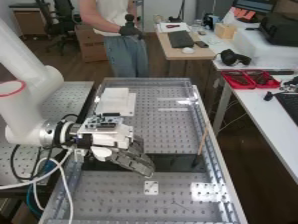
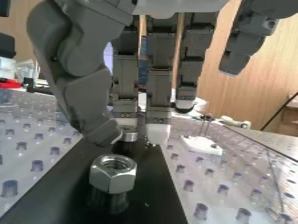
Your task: Grab the bearing and place it in the white container
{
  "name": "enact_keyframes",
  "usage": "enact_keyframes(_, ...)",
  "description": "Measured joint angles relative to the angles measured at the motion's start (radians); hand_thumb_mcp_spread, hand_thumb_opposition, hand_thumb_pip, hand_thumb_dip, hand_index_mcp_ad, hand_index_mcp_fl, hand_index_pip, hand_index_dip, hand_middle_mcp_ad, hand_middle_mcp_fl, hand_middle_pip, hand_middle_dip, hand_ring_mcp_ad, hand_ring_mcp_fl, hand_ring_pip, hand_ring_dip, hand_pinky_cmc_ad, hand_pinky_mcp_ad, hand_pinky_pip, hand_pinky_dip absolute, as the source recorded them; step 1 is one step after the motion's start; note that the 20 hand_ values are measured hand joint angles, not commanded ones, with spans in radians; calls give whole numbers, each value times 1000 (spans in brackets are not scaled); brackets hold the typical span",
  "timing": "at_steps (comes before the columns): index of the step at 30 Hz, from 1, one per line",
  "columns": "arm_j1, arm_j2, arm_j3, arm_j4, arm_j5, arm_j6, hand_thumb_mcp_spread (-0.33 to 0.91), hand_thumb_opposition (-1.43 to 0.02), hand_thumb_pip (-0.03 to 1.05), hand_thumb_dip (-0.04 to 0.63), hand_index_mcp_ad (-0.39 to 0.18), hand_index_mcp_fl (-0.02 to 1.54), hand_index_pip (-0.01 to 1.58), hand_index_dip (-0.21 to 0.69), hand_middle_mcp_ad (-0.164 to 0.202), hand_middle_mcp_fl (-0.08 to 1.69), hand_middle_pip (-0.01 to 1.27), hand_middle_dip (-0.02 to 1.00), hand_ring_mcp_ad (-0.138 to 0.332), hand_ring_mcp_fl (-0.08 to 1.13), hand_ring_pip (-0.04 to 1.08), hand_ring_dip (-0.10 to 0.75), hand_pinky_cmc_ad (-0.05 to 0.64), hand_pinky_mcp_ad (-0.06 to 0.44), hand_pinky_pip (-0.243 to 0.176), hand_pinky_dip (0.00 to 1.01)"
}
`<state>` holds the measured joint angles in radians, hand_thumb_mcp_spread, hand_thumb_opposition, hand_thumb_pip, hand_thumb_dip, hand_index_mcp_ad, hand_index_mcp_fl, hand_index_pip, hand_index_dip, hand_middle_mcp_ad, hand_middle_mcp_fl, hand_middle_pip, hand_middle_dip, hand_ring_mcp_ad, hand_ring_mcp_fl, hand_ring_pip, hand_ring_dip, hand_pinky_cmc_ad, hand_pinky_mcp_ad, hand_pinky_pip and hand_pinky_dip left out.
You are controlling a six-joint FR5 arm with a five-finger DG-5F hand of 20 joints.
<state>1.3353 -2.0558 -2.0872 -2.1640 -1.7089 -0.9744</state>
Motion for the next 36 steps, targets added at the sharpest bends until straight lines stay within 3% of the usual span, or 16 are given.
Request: enact_keyframes(36, 11, 0, 1, -14, 18, -1, 543, -845, 590, 298, -80, 436, 1157, 44, 42, 693, 681, 693, 56, 393, 232, 545, 328, 264, -10, 178)
